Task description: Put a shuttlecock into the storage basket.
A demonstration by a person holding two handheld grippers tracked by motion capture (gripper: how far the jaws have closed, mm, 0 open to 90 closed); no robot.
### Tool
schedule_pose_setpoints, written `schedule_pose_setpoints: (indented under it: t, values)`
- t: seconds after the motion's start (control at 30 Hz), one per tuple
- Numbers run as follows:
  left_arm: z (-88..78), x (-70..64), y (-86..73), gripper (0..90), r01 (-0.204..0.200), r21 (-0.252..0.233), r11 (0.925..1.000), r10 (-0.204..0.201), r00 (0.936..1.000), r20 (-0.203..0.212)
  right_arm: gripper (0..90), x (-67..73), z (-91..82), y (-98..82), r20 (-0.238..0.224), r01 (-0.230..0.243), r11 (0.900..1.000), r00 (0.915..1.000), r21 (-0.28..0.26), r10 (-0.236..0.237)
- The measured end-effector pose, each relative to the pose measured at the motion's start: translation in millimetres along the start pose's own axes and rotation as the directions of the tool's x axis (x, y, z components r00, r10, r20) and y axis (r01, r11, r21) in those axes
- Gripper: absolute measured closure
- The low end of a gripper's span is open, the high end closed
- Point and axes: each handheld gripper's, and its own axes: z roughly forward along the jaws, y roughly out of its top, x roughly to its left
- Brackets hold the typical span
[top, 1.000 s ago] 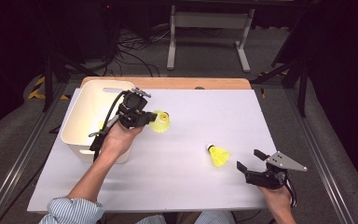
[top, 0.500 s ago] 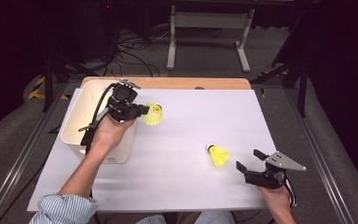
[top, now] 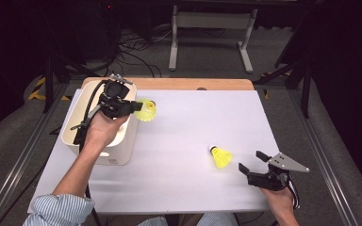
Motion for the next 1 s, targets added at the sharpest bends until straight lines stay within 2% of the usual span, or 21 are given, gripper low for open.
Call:
schedule_pose_setpoints:
  t: [0.23, 0.3, 0.5, 0.73, 1.0]
  values:
    - [-4.4, 10.4, -0.7, 88.9, 0.018, -0.01, 0.9998, -0.018, 0.9997, -0.018, 13.6, 0.3, 0.6, -0.1, 0.003, 0.0, 1.0, 1.0, 0.007, 0.0]
    - [-6.8, 13.2, -1.0, 88.9, 0.034, -0.019, 0.9992, -0.035, 0.9992, -0.021, 13.6, 0.5, 0.6, 0.0, 0.003, 0.001, 1.0, 1.0, 0.006, -0.001]
    - [-10.5, 18.3, -2.3, 88.9, 0.039, -0.023, 0.999, -0.039, 0.9987, -0.033, 13.5, 0.5, 0.7, -0.1, 0.003, 0.002, 1.0, 1.0, 0.008, -0.002]
    - [-15.2, 26.7, -6.5, 88.9, 0.048, -0.027, 0.9985, -0.049, 0.9968, -0.063, 13.5, 0.6, 0.8, -0.1, 0.001, 0.002, 1.0, 1.0, 0.009, -0.002]
    - [-17.3, 36.5, -10.7, 88.9, 0.076, -0.031, 0.9966, -0.079, 0.9936, -0.081, 13.4, 0.9, 1.3, -0.1, 0.0, 0.003, 1.0, 1.0, 0.008, -0.003]
